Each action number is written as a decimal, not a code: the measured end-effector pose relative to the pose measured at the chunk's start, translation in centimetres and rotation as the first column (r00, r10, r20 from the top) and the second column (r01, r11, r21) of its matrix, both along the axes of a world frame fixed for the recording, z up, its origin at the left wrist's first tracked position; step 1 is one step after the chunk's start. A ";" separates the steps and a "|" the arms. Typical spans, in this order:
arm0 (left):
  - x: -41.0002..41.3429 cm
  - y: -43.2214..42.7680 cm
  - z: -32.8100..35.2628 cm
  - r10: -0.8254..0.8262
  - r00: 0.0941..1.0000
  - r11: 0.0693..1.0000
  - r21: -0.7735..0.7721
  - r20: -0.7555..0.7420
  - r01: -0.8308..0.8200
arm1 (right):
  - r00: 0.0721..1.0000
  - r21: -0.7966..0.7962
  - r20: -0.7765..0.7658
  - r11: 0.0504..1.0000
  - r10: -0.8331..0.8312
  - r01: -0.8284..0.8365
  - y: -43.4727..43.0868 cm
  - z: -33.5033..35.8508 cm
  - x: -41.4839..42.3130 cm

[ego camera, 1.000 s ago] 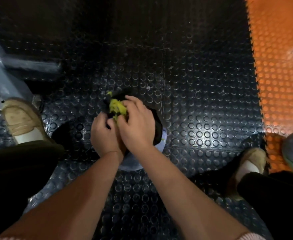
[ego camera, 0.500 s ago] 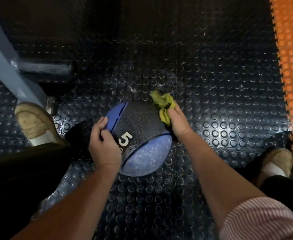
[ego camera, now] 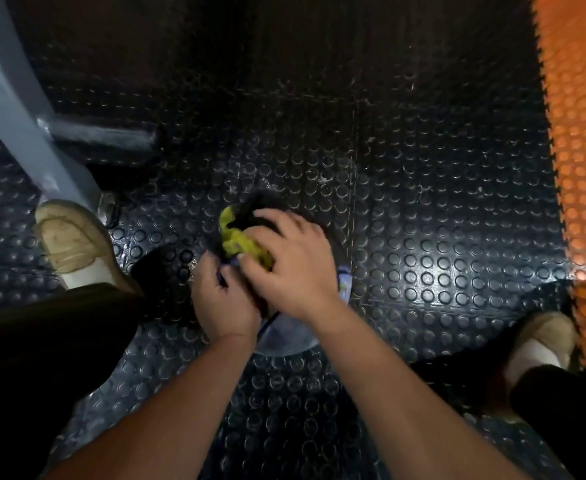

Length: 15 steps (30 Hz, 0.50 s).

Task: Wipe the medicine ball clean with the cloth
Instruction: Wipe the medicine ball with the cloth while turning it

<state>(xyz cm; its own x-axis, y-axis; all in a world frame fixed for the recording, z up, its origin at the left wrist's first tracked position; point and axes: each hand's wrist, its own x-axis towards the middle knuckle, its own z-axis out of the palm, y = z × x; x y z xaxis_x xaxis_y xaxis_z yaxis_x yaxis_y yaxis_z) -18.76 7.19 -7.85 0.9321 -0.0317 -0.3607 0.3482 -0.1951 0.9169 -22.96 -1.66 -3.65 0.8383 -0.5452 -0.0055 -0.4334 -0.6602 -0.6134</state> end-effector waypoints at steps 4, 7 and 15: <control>0.5 -0.2 -0.5 -0.061 0.992 0.998 -0.035 -0.112 0.057 | 1.000 -0.044 -0.004 0.999 0.027 -0.027 2.6 0.3 0.9; 1.0 -0.4 0.3 -0.137 0.990 0.987 0.090 0.040 0.133 | 1.000 -0.055 0.019 0.999 0.000 0.001 0.9 -0.5 0.5; 0.1 -2.4 0.3 -0.497 0.819 0.859 0.298 0.286 0.417 | 0.862 0.439 -0.189 0.745 -0.470 0.502 -7.1 -2.6 -2.7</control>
<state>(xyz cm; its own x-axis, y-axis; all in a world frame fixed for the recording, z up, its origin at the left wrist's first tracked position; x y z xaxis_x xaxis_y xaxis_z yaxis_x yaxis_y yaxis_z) -18.66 4.75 -7.55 0.8924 -0.4454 -0.0718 -0.1565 -0.4549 0.8767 -25.61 -8.75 -6.25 0.4493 -0.7974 -0.4029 -0.6651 0.0026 -0.7468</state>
